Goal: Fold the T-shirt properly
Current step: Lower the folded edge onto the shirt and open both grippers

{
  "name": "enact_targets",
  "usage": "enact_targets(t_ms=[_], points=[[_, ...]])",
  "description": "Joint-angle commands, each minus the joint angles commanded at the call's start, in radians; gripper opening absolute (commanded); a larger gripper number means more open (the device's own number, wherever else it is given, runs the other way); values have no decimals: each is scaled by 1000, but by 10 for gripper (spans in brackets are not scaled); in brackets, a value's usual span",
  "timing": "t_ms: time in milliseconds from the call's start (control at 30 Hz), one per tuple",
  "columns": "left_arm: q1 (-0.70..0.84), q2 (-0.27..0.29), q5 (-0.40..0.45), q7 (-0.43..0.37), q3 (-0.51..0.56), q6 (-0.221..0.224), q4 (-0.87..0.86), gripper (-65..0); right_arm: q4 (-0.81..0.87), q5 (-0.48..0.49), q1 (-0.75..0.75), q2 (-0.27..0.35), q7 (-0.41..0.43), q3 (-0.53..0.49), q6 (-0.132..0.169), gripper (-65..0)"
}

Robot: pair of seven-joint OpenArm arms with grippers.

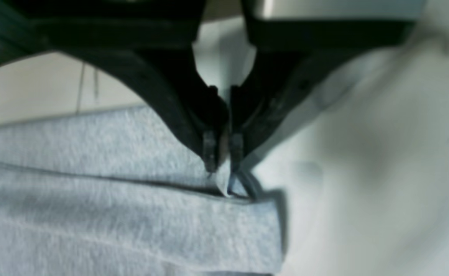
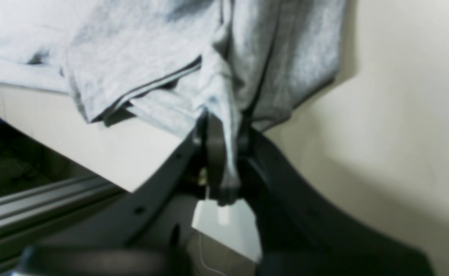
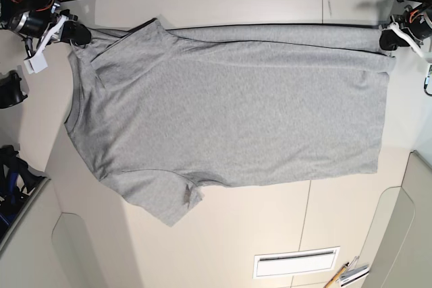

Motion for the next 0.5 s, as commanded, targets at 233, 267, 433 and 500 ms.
enact_targets(t_ms=[233,267,433,500], points=[[43,0,0,10,0,0,35,-650,1,29,-22,21,-44,32,0,-650],[42,0,-4,11,0,0,35,-650,1,29,-22,21,-44,42,0,-650],[42,5,-15,14,0,0,35,-650,1,28,-21,21,-44,65,-6,-650],[42,9,-15,14,0,0,35,-650,1,24,-21,20,-43,65,-8,-640]])
